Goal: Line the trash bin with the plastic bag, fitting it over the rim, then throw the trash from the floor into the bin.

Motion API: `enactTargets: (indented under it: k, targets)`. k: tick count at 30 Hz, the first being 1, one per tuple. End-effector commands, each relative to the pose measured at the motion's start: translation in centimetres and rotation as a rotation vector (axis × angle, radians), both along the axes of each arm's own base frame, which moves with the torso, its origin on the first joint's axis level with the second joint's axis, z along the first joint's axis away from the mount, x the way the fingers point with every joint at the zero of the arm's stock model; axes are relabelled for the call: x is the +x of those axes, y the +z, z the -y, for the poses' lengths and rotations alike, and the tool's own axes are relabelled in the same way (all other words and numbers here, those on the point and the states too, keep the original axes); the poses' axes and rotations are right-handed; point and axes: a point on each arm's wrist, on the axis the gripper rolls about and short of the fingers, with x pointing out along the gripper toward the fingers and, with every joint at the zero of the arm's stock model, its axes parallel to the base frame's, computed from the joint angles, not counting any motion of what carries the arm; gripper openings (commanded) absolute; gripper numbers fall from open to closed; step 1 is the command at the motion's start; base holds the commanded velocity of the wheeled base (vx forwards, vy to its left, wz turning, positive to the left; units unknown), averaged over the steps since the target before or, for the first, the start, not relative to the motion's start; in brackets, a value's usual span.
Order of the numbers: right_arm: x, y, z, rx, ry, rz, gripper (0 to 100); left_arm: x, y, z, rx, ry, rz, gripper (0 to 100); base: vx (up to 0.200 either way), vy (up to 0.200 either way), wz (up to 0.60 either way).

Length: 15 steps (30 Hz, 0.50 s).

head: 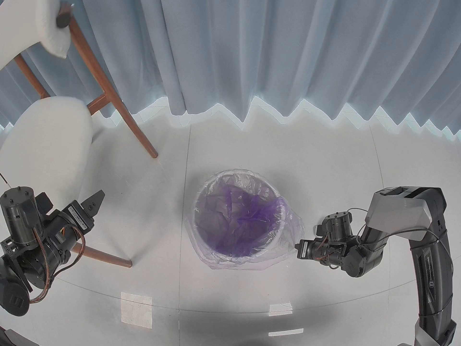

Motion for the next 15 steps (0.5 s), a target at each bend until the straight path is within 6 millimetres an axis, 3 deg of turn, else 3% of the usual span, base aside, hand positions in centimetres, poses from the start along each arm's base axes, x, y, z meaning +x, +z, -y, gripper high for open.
enactTargets:
  k: [1,9,10,13,15]
  targets:
    - [0.1,0.3,0.0,-0.003,-0.007,0.01,0,-0.7,-0.1,0.3,-0.003,-0.026,-0.004,100,0.0,0.0,0.0]
    - [-0.4,0.1,0.3,-0.021,-0.024,-0.01,0,-1.2,-0.8,2.0,0.011,-0.143,-0.034,100,0.0,0.0,0.0]
    - [-0.4,0.1,0.3,-0.019,-0.024,-0.004,100,-1.3,-0.8,2.2,0.009,-0.163,-0.034,100,0.0,0.0,0.0]
    - [-0.6,0.5,0.4,-0.014,-0.026,0.002,100,-1.7,-1.3,2.8,0.016,-0.216,-0.057,100,0.0,0.0,0.0]
    - [-1.3,2.2,0.6,-0.001,-0.027,0.016,100,-2.4,-2.0,3.4,0.031,-0.265,-0.084,100,0.0,0.0,0.0]
